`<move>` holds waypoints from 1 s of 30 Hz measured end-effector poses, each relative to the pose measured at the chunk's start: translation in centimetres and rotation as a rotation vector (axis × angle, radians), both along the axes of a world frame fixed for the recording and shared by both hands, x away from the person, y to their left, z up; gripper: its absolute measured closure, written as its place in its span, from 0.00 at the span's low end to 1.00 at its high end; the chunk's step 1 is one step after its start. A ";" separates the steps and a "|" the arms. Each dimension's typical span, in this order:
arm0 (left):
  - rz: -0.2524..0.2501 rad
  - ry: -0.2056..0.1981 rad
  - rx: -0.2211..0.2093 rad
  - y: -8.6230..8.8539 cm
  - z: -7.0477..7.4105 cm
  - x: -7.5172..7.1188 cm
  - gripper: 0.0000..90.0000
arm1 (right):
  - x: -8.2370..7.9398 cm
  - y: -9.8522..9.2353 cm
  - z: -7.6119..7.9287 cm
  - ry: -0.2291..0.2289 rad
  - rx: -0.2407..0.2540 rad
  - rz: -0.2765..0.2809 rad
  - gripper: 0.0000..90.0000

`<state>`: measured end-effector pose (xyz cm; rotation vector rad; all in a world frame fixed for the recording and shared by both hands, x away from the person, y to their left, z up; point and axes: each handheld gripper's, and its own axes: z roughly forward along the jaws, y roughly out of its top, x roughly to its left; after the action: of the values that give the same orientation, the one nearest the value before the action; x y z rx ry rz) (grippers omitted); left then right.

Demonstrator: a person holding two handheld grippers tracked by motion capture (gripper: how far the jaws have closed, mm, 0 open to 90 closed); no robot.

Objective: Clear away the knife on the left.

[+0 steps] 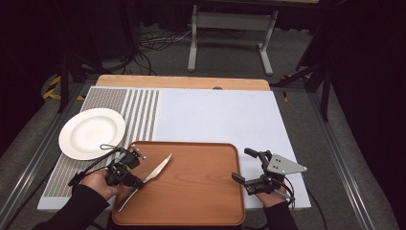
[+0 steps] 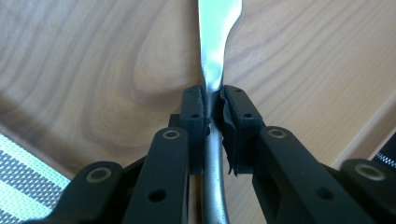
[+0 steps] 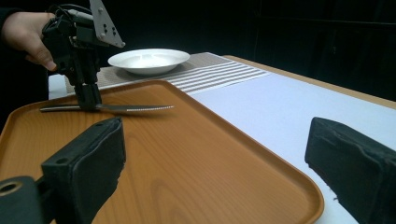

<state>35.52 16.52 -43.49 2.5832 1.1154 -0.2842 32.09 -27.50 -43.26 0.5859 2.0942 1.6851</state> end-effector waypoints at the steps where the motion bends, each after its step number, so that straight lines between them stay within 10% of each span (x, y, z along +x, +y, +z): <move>1: 0.005 0.004 -0.003 0.0 -0.1 0.0 0.89 | 0.0 0.0 0.0 0.000 0.000 0.000 0.06; 15: -0.006 -0.025 -0.003 0.1 0.1 -0.1 0.87 | 0.0 0.0 0.0 -0.003 -0.001 -0.003 0.07; 30: -0.141 -0.181 -0.102 0.3 1.8 -0.5 0.40 | -0.1 -0.1 0.1 -0.013 -0.001 -0.008 0.07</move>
<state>35.06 16.78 -41.71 2.5421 0.8373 -0.1316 32.01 -27.59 -43.19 0.5808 2.0812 1.6789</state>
